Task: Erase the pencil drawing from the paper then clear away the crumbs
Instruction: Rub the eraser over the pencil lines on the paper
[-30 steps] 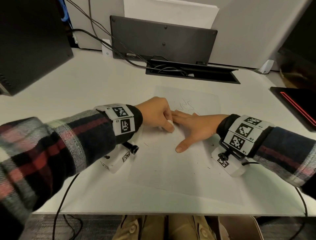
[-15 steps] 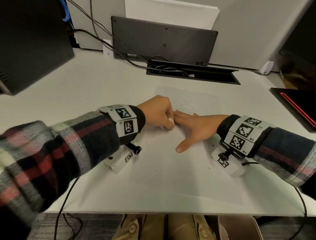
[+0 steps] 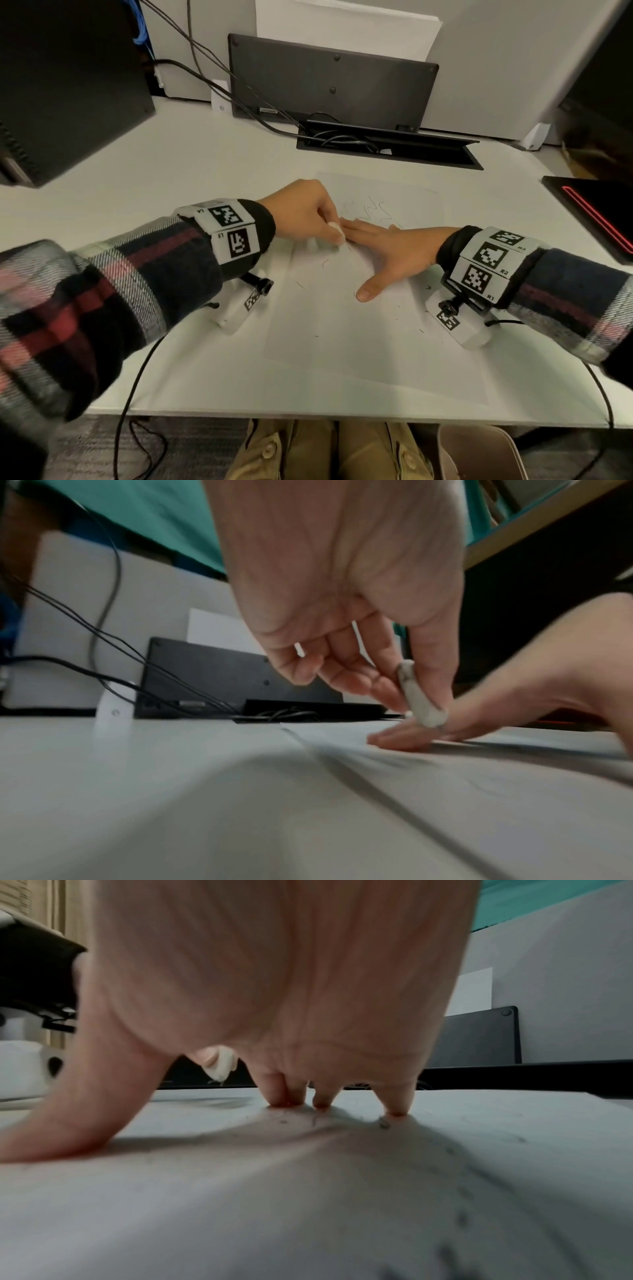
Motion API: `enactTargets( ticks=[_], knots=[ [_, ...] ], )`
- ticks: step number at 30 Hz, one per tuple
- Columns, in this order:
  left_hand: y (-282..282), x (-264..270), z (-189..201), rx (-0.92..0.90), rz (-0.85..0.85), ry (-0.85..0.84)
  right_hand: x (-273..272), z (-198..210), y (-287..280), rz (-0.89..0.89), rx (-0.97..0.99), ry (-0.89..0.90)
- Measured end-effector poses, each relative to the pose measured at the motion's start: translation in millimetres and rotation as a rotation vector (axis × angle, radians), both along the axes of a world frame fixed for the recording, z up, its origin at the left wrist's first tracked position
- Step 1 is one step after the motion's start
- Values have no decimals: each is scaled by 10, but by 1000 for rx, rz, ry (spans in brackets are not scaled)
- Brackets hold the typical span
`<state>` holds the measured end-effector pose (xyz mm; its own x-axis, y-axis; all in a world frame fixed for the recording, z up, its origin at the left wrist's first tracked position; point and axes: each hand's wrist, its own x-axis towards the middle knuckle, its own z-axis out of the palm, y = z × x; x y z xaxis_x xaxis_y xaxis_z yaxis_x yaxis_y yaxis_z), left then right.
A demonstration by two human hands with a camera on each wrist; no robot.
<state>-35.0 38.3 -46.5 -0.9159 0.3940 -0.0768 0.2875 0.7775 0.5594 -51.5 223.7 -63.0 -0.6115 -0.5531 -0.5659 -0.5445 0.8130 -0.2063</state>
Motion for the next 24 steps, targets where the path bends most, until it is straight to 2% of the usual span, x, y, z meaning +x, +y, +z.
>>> enactTargets(
  ticks=[3,7,10,16,20,24],
  knots=[
    [-146,-33,19,-17,50,-36,29,86,-31,-17,20,16],
    [-208,13,-46,-50,21,-98,64,153,-87,-47,-70,49],
    [-174,5,-49,-44,16,-86,95,102,-124,-21,-34,51],
    [-55,60,-71,-71,-109,-117,44,26,-143,8,-19,31],
    [-49,19,-29,-60,-68,-27,3,-23,-124,26,-32,13],
    [-60,39,-32,-68,-133,-99,-17,-25,-120,30,-32,12]
  ],
)
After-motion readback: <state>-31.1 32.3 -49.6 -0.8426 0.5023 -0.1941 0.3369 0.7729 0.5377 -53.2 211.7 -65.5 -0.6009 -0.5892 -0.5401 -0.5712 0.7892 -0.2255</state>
